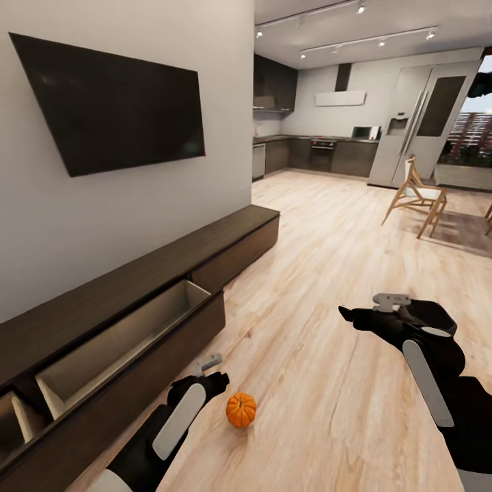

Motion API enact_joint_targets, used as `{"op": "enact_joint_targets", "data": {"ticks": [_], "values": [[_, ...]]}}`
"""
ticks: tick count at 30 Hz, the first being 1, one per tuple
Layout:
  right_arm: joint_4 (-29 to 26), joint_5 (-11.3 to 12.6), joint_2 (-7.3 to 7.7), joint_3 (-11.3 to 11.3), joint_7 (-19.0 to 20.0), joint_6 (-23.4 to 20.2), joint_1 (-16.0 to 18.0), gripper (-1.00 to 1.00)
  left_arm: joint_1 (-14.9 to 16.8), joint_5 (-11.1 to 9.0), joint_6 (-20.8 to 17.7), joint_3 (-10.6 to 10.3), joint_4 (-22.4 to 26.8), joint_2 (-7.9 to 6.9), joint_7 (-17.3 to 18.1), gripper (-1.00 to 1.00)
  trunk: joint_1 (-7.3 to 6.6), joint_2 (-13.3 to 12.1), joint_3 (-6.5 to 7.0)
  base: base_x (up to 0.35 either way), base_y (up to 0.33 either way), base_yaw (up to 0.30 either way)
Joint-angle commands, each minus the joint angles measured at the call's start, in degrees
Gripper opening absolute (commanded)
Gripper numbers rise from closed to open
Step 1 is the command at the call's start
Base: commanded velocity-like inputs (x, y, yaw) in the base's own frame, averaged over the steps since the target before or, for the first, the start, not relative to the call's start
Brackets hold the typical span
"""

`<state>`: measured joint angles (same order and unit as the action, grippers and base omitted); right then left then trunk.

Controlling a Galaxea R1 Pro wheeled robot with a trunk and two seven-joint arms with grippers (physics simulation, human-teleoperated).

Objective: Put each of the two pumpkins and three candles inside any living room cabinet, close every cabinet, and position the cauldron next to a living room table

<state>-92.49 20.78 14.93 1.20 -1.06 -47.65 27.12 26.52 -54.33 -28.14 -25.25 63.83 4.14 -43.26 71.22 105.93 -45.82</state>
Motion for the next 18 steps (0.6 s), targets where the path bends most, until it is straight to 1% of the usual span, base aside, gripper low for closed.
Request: {"op": "enact_joint_targets", "data": {"ticks": [1,2,3,4,5,6,18], "values": [[-0.1,0.3,0.01,0.0,-0.2,-0.3,0.0,1.00,0.0,-0.4,-0.1,-0.1,0.1,-0.01,-0.5,1.00,0.03,0.0,0.04,0.314,-0.098,-0.015],[-0.1,0.3,0.01,-0.1,-2.3,-0.4,0.0,1.00,0.0,-0.3,-0.1,-0.1,0.1,-0.01,-0.5,1.00,0.03,0.0,0.13,0.285,-0.180,-0.068],[-0.1,0.3,0.01,-0.2,-3.7,-0.5,0.0,1.00,0.0,-0.3,-0.1,-0.1,0.1,0.00,-0.5,1.00,0.03,0.0,0.20,0.276,-0.198,-0.056],[0.0,0.3,0.01,-0.2,-4.2,-0.5,0.0,1.00,0.0,-0.3,-0.2,-0.1,0.1,0.00,-0.5,1.00,0.03,0.0,0.26,0.272,-0.206,-0.045],[0.0,0.3,0.02,-0.2,-5.9,-0.6,0.0,1.00,0.0,-0.2,-0.2,-0.1,0.1,0.05,-0.6,1.00,0.03,0.0,0.28,0.216,-0.261,-0.130],[-0.1,0.3,0.02,-0.2,-6.3,-0.6,0.0,1.00,0.0,-0.2,-0.2,-0.1,0.1,0.07,-0.6,1.00,0.03,0.0,0.28,0.158,-0.293,-0.222],[0.0,0.3,0.01,-0.2,-6.6,-0.6,0.0,1.00,0.0,-0.2,-0.4,-0.2,0.1,0.08,-0.5,1.00,0.03,0.0,0.29,0.101,-0.316,-0.258]]}}
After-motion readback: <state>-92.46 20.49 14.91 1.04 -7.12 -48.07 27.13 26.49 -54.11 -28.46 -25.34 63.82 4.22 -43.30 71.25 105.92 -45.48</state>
